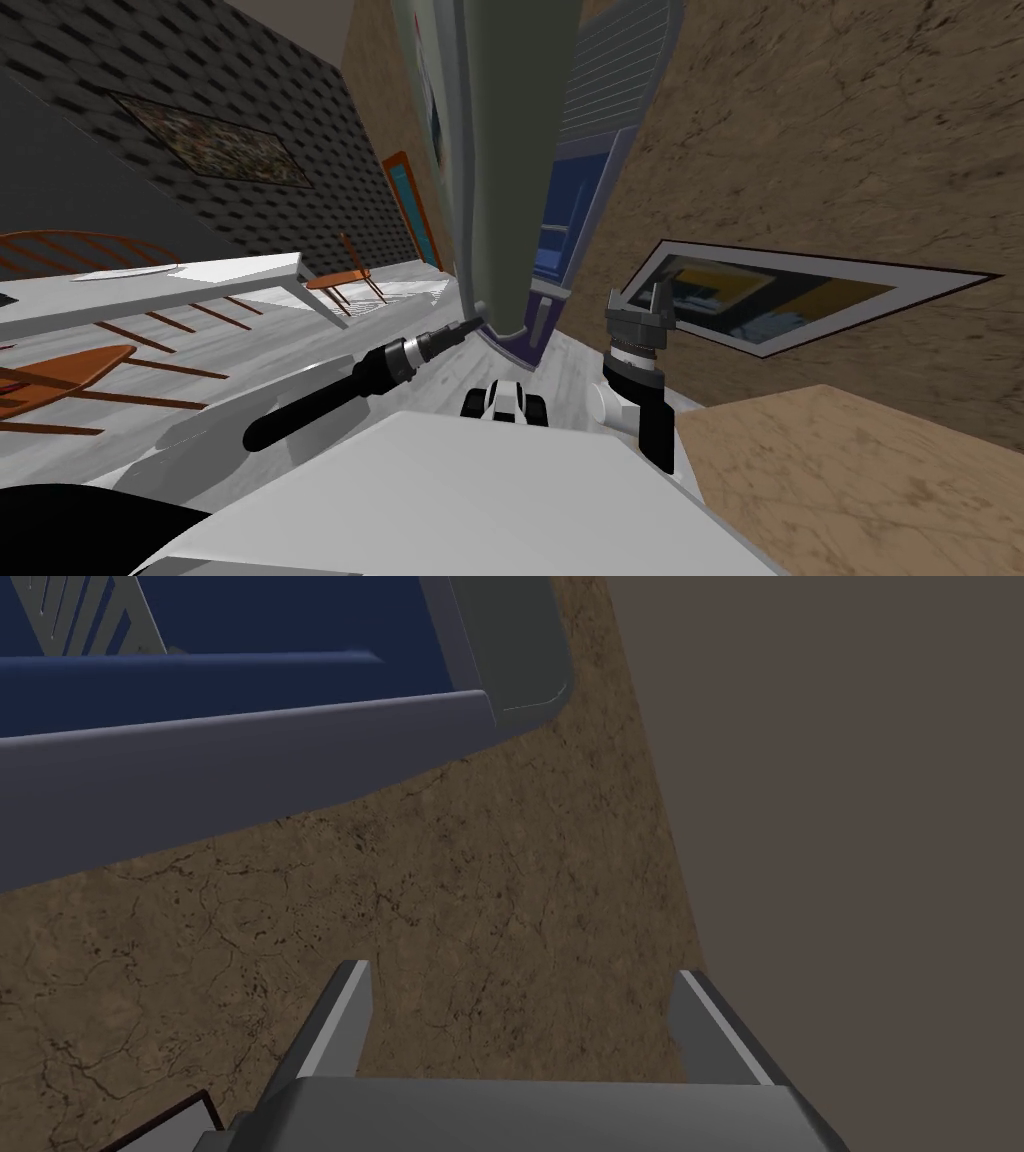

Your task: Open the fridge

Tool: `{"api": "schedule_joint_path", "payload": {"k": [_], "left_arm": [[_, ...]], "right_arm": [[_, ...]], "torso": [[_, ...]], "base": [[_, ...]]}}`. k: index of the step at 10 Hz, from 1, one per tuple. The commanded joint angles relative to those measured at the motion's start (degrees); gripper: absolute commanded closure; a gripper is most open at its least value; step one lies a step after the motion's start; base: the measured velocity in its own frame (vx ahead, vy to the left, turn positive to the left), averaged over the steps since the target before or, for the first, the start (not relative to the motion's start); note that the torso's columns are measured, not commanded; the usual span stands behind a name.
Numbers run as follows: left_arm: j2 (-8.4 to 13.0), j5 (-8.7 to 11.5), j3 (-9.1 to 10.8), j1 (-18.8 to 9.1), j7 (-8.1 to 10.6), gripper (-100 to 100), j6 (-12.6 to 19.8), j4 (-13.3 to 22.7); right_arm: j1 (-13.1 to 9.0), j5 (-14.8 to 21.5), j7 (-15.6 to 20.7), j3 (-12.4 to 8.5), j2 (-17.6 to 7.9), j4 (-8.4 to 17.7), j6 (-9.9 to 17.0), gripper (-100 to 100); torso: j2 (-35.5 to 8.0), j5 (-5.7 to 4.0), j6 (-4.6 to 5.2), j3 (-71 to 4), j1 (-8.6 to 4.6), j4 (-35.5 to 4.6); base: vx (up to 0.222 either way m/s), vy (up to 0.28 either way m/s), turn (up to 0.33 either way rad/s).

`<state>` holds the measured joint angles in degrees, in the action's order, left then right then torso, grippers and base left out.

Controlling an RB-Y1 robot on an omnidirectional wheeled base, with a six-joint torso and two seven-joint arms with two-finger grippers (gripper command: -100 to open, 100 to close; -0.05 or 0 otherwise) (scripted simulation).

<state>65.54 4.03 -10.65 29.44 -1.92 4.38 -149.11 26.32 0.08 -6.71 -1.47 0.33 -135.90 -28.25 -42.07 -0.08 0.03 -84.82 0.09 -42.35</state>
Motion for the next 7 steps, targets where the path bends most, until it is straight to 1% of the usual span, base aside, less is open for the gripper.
{"api": "schedule_joint_path", "payload": {"k": [1, 2, 3, 4, 5, 6, 7], "left_arm": [[2.53, 0.51, -0.56, -0.49, 0.11, 100, -3.44, 0.05], [2.53, 0.51, -0.56, -0.49, 0.11, 100, -3.44, 0.05], [3.58, 0.73, -0.87, -0.66, 0.17, 100, -4.71, 0.06], [4.64, 0.95, -1.18, -0.83, 0.23, 100, -5.98, 0.06], [5.69, 1.18, -1.49, -1.01, 0.28, 100, -7.25, 0.06], [5.69, 1.18, -1.49, -1.01, 0.28, 100, -7.25, 0.06], [6.74, 1.4, -1.79, -1.18, 0.34, 100, -8.52, 0.07]], "right_arm": [[-0.01, 0.0, 0.0, -0.01, -0.01, 0.01, 0.0, 0], [-0.01, 0.0, 0.0, -0.02, -0.02, 0.01, 0.01, 0], [0.0, 0.0, 0.0, -0.02, -0.01, 0.02, 0.01, 0], [0.0, 0.0, 0.0, -0.02, -0.01, 0.01, 0.01, 0], [0.0, 0.0, 0.0, -0.02, -0.02, 0.01, 0.0, 0], [0.0, 0.0, 0.0, -0.02, -0.02, 0.01, 0.0, 0], [0.0, 0.0, 0.0, -0.02, -0.01, 0.01, 0.0, 0]], "torso": [[-0.09, 0.24, -0.06, 0.06, 0.68, -0.07], [-0.07, 0.32, -0.08, 0.03, 0.82, -0.12], [0.15, 0.17, -0.15, -0.17, 0.36, -0.09], [0.51, 0.0, -0.06, -0.46, 0.12, -0.05], [0.6, 0.02, 0.02, -0.56, 0.18, -0.04], [0.36, 0.08, 0.03, -0.4, 0.2, -0.07], [0.22, 0.02, -0.08, -0.3, 0.02, -0.11]], "base": [[-0.076, 0.364, -0.199], [-0.063, 0.278, -0.059], [-0.017, 0.276, -0.056], [-0.041, 0.328, -0.152], [-0.117, 0.345, -0.173], [-0.113, 0.292, -0.072], [-0.038, 0.277, -0.085]]}}
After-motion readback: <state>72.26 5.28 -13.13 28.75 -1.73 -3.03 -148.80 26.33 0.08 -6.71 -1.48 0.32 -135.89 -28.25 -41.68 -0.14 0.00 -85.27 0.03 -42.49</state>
